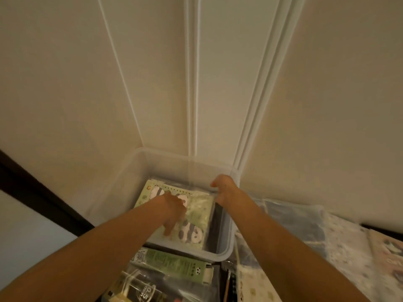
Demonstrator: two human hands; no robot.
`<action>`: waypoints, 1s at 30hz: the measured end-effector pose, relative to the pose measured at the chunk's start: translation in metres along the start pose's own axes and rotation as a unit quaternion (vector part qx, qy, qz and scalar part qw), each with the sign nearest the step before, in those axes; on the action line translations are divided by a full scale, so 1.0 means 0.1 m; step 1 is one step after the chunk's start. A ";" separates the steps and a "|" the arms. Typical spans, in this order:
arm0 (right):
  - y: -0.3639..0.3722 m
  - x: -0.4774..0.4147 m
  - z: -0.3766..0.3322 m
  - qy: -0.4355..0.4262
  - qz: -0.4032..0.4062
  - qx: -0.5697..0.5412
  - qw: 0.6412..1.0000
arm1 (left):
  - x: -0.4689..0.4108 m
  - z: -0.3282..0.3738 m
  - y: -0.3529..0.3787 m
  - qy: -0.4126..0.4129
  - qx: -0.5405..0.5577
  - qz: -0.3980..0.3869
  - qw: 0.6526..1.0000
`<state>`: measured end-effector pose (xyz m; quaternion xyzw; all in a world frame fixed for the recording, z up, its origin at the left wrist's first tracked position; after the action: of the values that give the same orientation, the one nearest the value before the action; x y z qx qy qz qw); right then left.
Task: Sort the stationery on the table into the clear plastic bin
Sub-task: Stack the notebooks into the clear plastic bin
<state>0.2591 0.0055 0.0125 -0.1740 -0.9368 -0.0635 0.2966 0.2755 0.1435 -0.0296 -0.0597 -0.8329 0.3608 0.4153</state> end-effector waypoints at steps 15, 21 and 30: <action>-1.91 1.09 -0.13 -0.114 0.060 -0.017 0.992 | 1.07 0.96 -1.74 -0.121 0.472 0.297 0.822; -2.75 1.15 0.58 -0.109 0.160 0.069 0.979 | 0.84 1.95 -1.46 -0.057 0.380 0.237 0.892; -2.93 0.69 1.50 -0.134 0.134 0.139 0.972 | 0.34 2.89 -0.61 -0.061 0.193 0.234 0.951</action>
<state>0.0199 -0.2146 -0.0747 -0.2617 -0.9359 0.1312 0.1959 0.0533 -0.0475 -0.0819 -0.1496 -0.7338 0.6049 0.2707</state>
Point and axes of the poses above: each hand's wrist, its own x-axis away from the middle knuckle, its own y-axis out of the palm, z = x × y, the point moved 2 cm from there along -x, towards the middle knuckle, and after that the axes turned 12 degrees about -y, right-handed, at the moved point
